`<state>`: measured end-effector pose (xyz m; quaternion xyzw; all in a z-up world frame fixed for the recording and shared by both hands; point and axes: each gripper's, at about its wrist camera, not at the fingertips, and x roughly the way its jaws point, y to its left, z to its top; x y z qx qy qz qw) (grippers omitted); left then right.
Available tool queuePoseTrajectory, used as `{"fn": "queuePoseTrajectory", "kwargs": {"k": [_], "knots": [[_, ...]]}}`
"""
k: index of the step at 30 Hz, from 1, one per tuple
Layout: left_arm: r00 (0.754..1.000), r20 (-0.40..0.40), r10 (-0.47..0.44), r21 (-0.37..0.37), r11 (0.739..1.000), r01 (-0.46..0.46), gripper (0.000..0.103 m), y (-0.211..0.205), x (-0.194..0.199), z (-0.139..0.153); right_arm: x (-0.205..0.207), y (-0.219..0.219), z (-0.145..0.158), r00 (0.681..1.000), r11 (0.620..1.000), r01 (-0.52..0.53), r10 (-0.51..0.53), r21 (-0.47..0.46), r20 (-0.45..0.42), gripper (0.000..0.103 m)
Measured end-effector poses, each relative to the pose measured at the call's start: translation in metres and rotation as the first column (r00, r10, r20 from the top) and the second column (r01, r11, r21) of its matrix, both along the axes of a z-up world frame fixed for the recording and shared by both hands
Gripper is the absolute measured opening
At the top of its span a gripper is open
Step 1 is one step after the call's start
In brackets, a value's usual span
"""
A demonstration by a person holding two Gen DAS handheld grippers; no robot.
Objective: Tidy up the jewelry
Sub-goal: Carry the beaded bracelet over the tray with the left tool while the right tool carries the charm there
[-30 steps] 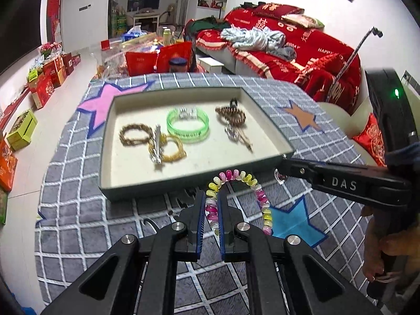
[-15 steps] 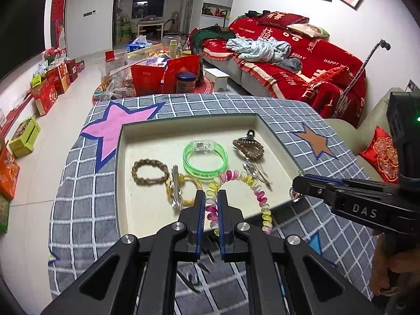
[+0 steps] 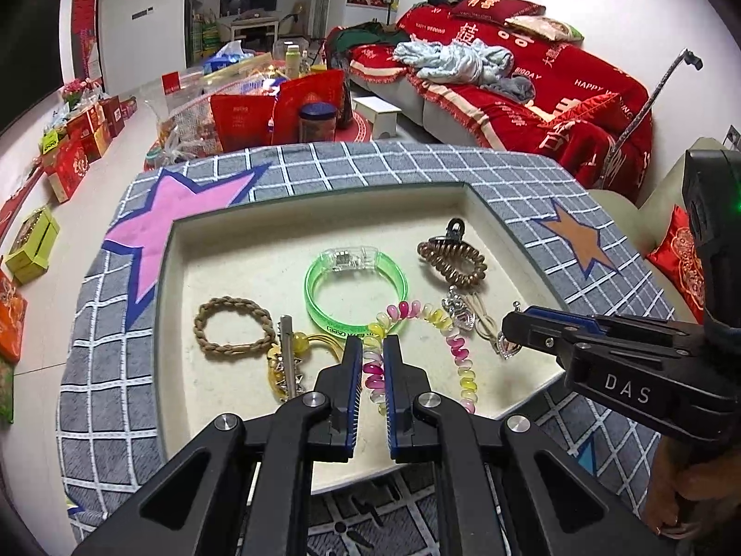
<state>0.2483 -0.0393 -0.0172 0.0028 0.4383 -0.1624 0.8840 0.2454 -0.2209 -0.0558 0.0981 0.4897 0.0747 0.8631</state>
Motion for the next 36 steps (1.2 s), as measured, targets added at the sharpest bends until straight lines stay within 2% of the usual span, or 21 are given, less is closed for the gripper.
{"fn": "queuePoseTrajectory", "kwargs": {"k": [13, 31, 34, 36], "knots": [[0.999, -0.043, 0.000, 0.040, 0.999, 0.002, 0.025, -0.008, 0.012, -0.024, 0.011, -0.007, -0.017, 0.999, 1.000, 0.031, -0.031, 0.000, -0.026, 0.018], [0.999, -0.035, -0.023, 0.170, 0.985, 0.029, 0.025, -0.022, 0.011, -0.039, 0.011, -0.006, -0.023, 0.998, 0.999, 0.031, -0.031, 0.014, -0.045, 0.019], [0.999, -0.031, -0.027, 0.170, 0.985, 0.032, 0.025, -0.023, 0.009, -0.038, 0.010, -0.006, -0.024, 0.998, 0.999, 0.032, -0.031, 0.019, -0.052, 0.023], [0.999, -0.028, -0.028, 0.166, 0.986, 0.032, 0.025, -0.023, 0.008, -0.036, 0.008, -0.007, -0.024, 0.998, 0.999, 0.029, -0.027, 0.033, -0.050, 0.030]]}}
